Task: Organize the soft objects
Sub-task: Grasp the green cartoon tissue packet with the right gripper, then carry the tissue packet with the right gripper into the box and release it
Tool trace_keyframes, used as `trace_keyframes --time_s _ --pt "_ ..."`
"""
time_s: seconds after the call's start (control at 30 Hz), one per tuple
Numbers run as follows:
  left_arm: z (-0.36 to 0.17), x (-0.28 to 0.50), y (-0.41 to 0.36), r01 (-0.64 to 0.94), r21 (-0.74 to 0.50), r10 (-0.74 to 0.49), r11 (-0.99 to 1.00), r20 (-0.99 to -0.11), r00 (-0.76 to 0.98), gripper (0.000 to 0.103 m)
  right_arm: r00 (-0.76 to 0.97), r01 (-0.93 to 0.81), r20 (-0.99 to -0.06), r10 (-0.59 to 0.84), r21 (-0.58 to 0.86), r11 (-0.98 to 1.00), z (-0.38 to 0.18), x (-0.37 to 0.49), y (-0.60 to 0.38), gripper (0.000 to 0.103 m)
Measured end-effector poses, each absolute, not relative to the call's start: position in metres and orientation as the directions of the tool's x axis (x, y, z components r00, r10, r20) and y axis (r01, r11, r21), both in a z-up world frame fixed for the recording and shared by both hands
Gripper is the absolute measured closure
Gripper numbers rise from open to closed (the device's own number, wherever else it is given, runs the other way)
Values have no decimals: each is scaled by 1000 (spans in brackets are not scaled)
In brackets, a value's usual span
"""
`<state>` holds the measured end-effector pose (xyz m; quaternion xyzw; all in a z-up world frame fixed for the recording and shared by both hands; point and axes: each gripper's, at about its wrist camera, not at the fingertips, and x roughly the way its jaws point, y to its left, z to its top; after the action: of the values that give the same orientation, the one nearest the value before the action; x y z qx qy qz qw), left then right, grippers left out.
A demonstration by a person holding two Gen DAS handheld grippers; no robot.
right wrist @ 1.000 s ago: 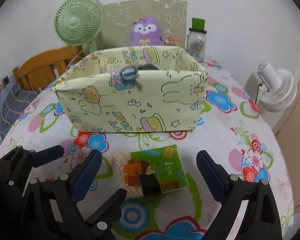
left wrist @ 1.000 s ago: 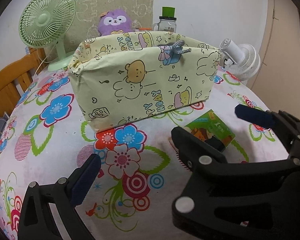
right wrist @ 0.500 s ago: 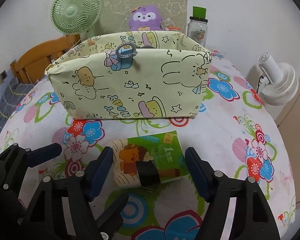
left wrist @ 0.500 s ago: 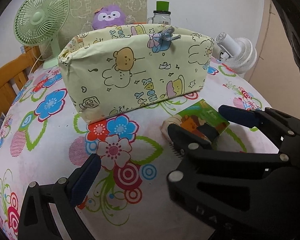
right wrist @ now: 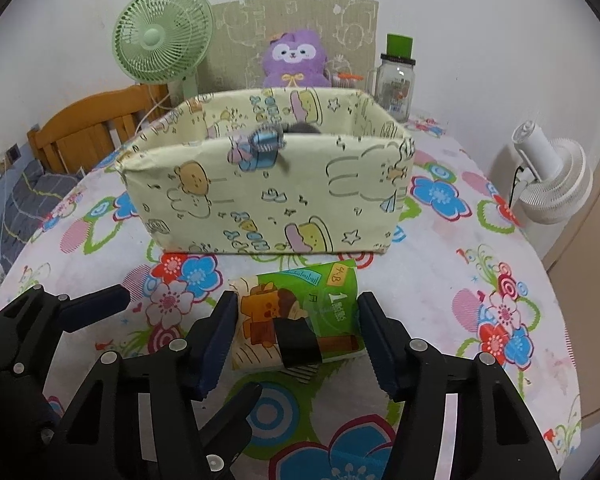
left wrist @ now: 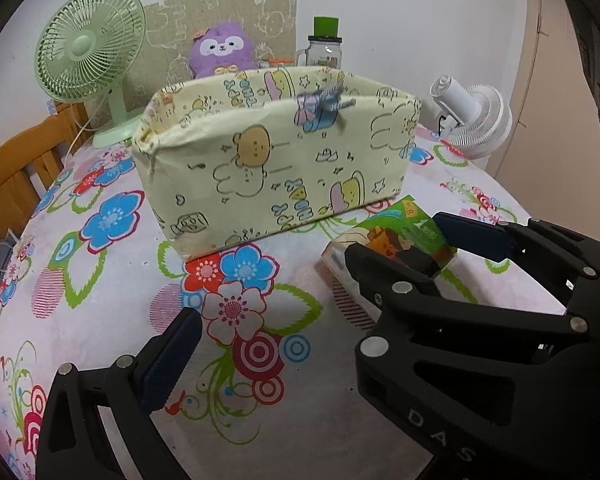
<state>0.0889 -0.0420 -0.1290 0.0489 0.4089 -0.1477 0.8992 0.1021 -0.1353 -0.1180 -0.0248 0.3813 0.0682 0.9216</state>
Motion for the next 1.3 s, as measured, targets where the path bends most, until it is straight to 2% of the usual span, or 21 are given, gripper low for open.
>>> trace_keyframes --time_s 1.3 --pt "-39 71 -38 283 9 -224 959 -592 774 0 829 -146 -548 110 -23 989 -23 76 -132 40"
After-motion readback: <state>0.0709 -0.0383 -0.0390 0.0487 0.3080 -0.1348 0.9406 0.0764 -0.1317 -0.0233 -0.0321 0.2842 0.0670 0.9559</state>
